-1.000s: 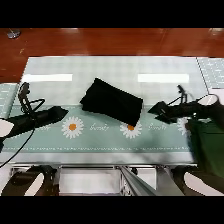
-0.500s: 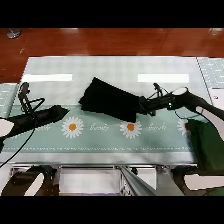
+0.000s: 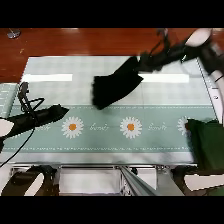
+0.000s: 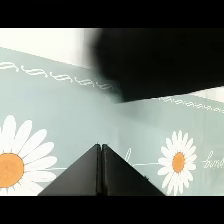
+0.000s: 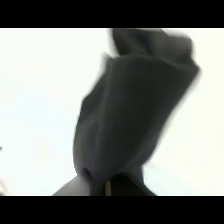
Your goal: Fold the shirts.
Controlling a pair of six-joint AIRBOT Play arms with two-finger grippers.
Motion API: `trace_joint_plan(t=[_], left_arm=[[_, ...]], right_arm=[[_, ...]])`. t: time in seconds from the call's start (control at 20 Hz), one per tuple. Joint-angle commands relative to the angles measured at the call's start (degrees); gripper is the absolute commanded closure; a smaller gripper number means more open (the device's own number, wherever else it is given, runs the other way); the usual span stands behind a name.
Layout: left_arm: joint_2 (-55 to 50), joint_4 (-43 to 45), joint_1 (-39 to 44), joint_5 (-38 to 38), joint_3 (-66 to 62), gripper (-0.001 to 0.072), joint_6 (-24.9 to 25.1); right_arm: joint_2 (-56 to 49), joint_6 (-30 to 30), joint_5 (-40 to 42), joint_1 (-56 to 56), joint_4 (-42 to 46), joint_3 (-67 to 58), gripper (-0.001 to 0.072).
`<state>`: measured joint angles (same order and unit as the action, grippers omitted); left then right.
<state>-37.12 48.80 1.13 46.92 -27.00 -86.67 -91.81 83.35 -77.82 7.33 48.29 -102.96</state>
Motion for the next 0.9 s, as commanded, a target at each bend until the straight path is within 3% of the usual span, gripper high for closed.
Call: trace_joint_plan(t=[0.0, 0.5, 0.7, 0.85], left_arm=[[0.0, 0.0, 0.0, 0.0, 0.0, 0.0673, 0.0], [0.0, 0.0, 0.0, 0.0, 0.0, 0.0673, 0.0], [0.0, 0.0, 0.0, -1.1, 0.0, 0.0672, 0.2], [0.0, 0.0, 0.0, -1.5, 0.0, 0.0673, 1.1]], right_arm=[[0.8, 9.6, -11.1, -0.9, 14.5, -20.0, 0.0689], [19.0, 21.1, -28.1, -29.2, 22.4, -12.7, 0.0689], [30.9, 21.6, -28.6, -40.4, 26.2, -0.9, 0.0689], [42.1, 21.4, -28.6, -49.7, 29.9, 15.6, 0.0688]])
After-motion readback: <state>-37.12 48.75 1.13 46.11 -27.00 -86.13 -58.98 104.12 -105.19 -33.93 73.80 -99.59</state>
